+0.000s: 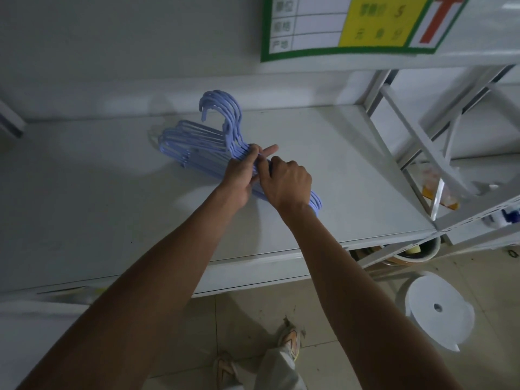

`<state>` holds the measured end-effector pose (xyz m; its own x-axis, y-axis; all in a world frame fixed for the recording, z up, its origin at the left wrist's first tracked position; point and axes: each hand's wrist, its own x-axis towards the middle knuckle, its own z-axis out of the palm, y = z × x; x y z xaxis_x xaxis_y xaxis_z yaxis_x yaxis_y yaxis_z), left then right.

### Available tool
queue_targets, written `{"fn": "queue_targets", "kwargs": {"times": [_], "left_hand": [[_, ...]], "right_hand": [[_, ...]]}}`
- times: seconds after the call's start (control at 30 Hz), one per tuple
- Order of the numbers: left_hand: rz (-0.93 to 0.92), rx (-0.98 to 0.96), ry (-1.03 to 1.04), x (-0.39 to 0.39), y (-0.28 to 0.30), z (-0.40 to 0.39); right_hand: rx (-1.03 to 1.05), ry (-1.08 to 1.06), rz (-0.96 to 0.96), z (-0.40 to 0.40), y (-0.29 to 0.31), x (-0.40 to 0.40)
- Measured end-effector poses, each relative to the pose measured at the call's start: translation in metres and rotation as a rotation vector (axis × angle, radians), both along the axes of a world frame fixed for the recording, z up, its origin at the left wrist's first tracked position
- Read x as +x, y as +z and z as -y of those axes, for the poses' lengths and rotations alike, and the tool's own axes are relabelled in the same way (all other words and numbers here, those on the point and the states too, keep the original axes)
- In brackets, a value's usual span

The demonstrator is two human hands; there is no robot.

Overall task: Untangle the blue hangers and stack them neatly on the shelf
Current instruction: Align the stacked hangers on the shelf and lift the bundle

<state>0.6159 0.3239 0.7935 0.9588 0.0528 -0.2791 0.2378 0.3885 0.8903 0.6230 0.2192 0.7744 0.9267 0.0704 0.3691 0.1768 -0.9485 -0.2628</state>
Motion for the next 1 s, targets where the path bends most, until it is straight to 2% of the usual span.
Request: {"fn": "queue_targets", "kwargs": {"times": [0.13, 0.17, 0.23, 0.33, 0.4, 0.43, 0.47, 0.5, 0.53, 0.6, 0.67, 0.8, 1.0], "left_hand": [[-0.064, 0.06, -0.023, -0.002, 0.005, 0.0], [-0.1, 0.107, -0.06, -0.005, 0.006, 0.001], [-0.148, 0.318, -0.132, -0.021, 0.005, -0.018], [0.045, 0.862, -0.034, -0.048, 0.009, -0.074], [0.119, 1.405, 0.184, -0.052, 0.016, -0.117], [0.171, 1.622, 0.295, -0.05, 0.022, -0.133], [0.297, 1.751, 0.363, -0.042, 0.025, -0.146], [0.452, 1.809, 0.327, -0.032, 0.026, -0.155], [0.555, 1.822, 0.206, -0.022, 0.026, -0.16], [0.583, 1.851, -0.153, -0.004, 0.017, -0.161], [0.538, 1.824, -0.343, 0.004, 0.003, -0.158], [0.698, 1.785, -0.233, -0.003, -0.012, -0.154], [0.714, 1.817, -0.025, -0.043, -0.025, -0.14]], "right_hand": [[-0.035, -0.038, 0.02, 0.0, 0.0, 0.003], [-0.053, -0.06, 0.035, 0.004, -0.001, 0.004], [-0.068, -0.083, 0.063, 0.005, -0.002, 0.007], [-0.076, -0.062, 0.031, 0.004, -0.004, 0.014], [-0.064, -0.026, 0.055, 0.007, -0.004, 0.017], [-0.064, -0.009, 0.054, 0.008, -0.006, 0.018], [-0.068, 0.007, 0.049, 0.009, -0.008, 0.018], [-0.07, 0.028, 0.046, 0.009, -0.01, 0.016], [-0.077, 0.051, 0.055, 0.01, -0.011, 0.014], [-0.103, 0.086, 0.076, 0.015, -0.011, 0.014], [-0.128, 0.133, 0.079, 0.019, -0.01, 0.015], [-0.169, 0.145, 0.049, 0.02, -0.005, 0.014], [-0.176, 0.164, 0.068, 0.026, -0.009, -0.004]]}}
